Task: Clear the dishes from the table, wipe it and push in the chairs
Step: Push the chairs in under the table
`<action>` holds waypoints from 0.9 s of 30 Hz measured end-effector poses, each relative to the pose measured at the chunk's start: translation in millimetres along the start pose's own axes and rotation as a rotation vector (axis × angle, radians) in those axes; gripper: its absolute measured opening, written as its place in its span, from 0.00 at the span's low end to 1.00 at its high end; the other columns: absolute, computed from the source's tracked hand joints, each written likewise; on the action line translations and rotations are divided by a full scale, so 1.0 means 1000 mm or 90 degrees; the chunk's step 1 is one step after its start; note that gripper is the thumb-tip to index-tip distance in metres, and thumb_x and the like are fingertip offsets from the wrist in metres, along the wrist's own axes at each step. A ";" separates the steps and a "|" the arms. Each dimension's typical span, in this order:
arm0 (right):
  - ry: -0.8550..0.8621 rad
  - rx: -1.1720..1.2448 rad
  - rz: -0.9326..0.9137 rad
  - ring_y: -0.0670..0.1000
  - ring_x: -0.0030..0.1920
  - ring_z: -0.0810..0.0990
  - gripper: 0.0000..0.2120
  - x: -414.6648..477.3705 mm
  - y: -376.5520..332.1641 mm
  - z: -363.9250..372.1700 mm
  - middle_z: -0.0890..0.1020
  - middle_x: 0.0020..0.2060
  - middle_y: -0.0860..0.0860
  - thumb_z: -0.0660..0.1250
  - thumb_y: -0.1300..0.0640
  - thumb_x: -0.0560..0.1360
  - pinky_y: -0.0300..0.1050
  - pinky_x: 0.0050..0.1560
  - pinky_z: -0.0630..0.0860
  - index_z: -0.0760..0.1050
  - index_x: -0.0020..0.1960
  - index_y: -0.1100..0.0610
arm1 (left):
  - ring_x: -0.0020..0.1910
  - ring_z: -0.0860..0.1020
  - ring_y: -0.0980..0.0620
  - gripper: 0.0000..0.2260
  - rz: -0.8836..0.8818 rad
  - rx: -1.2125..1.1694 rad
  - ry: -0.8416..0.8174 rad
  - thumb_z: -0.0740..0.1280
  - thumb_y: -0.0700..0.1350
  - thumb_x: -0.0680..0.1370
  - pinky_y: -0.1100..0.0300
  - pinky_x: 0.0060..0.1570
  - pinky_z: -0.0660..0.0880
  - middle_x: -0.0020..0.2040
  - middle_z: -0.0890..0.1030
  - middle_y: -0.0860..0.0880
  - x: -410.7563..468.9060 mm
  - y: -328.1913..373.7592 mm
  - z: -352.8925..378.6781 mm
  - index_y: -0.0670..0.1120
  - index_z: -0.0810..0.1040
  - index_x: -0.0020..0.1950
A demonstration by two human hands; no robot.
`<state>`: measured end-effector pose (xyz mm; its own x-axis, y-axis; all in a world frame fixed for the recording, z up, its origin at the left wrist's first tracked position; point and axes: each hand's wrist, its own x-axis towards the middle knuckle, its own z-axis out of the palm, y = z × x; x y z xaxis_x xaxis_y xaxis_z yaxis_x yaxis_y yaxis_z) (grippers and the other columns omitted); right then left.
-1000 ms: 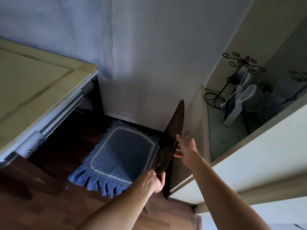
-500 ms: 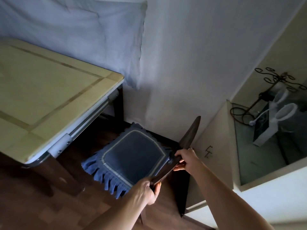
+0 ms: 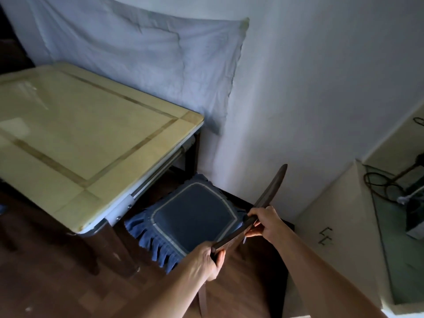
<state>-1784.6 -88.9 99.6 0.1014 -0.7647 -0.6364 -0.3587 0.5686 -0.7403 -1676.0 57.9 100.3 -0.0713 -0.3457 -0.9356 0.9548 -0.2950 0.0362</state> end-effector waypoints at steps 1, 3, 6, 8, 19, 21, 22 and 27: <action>-0.006 -0.004 -0.003 0.62 0.34 0.80 0.08 0.002 -0.001 0.006 0.77 0.40 0.65 0.65 0.69 0.73 0.64 0.39 0.81 0.67 0.48 0.63 | 0.15 0.75 0.45 0.07 0.004 -0.010 0.018 0.73 0.36 0.67 0.58 0.14 0.74 0.29 0.77 0.40 0.001 0.005 -0.002 0.35 0.76 0.37; -0.019 -0.004 -0.007 0.64 0.37 0.81 0.09 0.010 -0.006 0.021 0.76 0.42 0.66 0.65 0.69 0.73 0.64 0.38 0.81 0.67 0.51 0.64 | 0.18 0.76 0.45 0.07 0.024 -0.026 0.033 0.70 0.36 0.70 0.57 0.16 0.74 0.28 0.76 0.39 -0.002 0.019 -0.008 0.34 0.75 0.35; -0.044 -0.008 -0.010 0.66 0.41 0.82 0.14 0.021 -0.012 0.041 0.77 0.44 0.67 0.66 0.68 0.73 0.64 0.38 0.81 0.67 0.56 0.65 | 0.21 0.76 0.44 0.08 0.064 -0.018 0.040 0.64 0.35 0.74 0.57 0.13 0.72 0.30 0.75 0.37 0.004 0.033 -0.019 0.34 0.74 0.36; -0.063 -0.014 -0.010 0.65 0.39 0.81 0.17 0.028 -0.019 0.056 0.77 0.45 0.68 0.66 0.68 0.72 0.62 0.35 0.81 0.67 0.59 0.66 | 0.16 0.76 0.52 0.09 0.132 -0.008 0.021 0.58 0.33 0.78 0.67 0.15 0.72 0.26 0.78 0.46 0.007 0.044 -0.025 0.39 0.73 0.39; -0.122 -0.040 -0.018 0.69 0.47 0.82 0.20 0.069 -0.048 0.107 0.78 0.50 0.70 0.69 0.66 0.72 0.65 0.41 0.81 0.66 0.62 0.63 | 0.12 0.72 0.45 0.08 0.026 -0.127 -0.005 0.71 0.32 0.66 0.60 0.10 0.69 0.23 0.75 0.40 0.021 0.107 -0.011 0.32 0.73 0.30; -0.131 -0.047 -0.013 0.69 0.47 0.82 0.21 0.077 -0.051 0.114 0.78 0.51 0.71 0.69 0.65 0.72 0.65 0.41 0.81 0.67 0.63 0.64 | 0.13 0.73 0.44 0.07 0.018 -0.118 0.017 0.70 0.32 0.67 0.60 0.10 0.70 0.27 0.76 0.38 0.026 0.115 -0.008 0.31 0.74 0.32; -0.133 -0.050 -0.010 0.68 0.47 0.82 0.21 0.081 -0.052 0.116 0.78 0.52 0.71 0.69 0.65 0.72 0.64 0.41 0.81 0.67 0.63 0.65 | 0.14 0.73 0.44 0.07 0.021 -0.099 0.034 0.71 0.33 0.68 0.60 0.11 0.70 0.29 0.76 0.38 0.029 0.118 -0.006 0.31 0.75 0.33; -0.137 -0.050 -0.013 0.66 0.45 0.83 0.21 0.094 -0.061 0.126 0.80 0.50 0.69 0.67 0.65 0.73 0.59 0.39 0.82 0.66 0.64 0.65 | 0.14 0.74 0.46 0.10 0.018 -0.076 0.045 0.74 0.34 0.66 0.56 0.16 0.74 0.27 0.77 0.39 0.044 0.133 -0.002 0.31 0.75 0.32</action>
<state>-1636.6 -157.2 58.1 0.3021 -0.6888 -0.6590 -0.4247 0.5217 -0.7400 -1551.2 5.1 63.4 -0.0279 -0.2875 -0.9574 0.9840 -0.1765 0.0244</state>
